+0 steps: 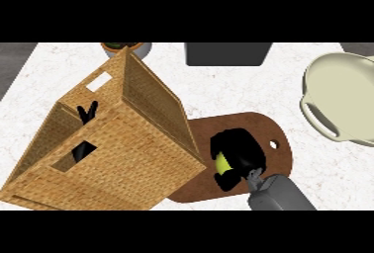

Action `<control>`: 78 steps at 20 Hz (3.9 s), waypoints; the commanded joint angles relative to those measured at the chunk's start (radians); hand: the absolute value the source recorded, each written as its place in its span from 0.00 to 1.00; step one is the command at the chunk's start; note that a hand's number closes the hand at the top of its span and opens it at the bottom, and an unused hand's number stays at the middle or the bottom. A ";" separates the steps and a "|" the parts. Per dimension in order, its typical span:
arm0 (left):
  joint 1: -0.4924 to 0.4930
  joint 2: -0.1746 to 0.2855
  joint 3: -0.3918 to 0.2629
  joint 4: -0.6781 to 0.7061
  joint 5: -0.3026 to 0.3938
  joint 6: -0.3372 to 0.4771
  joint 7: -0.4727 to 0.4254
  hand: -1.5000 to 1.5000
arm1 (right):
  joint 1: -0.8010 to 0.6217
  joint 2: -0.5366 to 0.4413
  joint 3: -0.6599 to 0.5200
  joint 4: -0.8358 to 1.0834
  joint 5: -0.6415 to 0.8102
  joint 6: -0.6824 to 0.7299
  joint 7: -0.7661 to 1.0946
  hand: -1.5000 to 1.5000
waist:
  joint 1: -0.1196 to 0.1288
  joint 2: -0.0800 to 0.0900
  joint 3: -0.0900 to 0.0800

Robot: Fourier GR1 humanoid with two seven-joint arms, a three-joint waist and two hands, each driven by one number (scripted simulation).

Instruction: Pick the pear from the cutting board and place it in the pot

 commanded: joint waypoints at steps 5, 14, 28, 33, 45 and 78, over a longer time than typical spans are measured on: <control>-0.035 0.023 0.066 0.025 0.016 -0.051 0.022 0.50 | 0.064 -0.117 -0.052 0.001 0.034 -0.041 -0.237 1.00 | -0.004 0.000 0.000; -0.028 0.004 0.087 0.044 0.007 -0.063 -0.030 0.50 | 0.122 -0.195 -0.125 -0.010 0.094 -0.227 -0.456 1.00 | -0.005 -0.001 0.000; 0.000 -0.067 0.014 0.009 -0.054 -0.010 0.008 0.50 | 0.303 -0.206 -0.266 -0.552 0.141 -0.306 -0.294 1.00 | -0.013 -0.002 0.000; -0.028 -0.023 0.078 0.062 -0.014 -0.071 -0.022 0.50 | 0.136 -0.187 -0.423 -0.488 0.089 -0.234 -0.231 1.00 | -0.002 0.001 0.000; -0.006 -0.030 0.092 0.045 -0.018 -0.094 -0.043 0.50 | 0.054 -0.322 -0.746 -0.180 -0.034 -0.272 -0.409 1.00 | 0.000 0.001 0.000; -0.059 -0.038 0.089 0.024 -0.028 -0.114 0.015 0.50 | -0.483 -0.560 -0.973 1.244 -0.080 -0.337 -0.931 0.00 | 0.042 0.021 0.006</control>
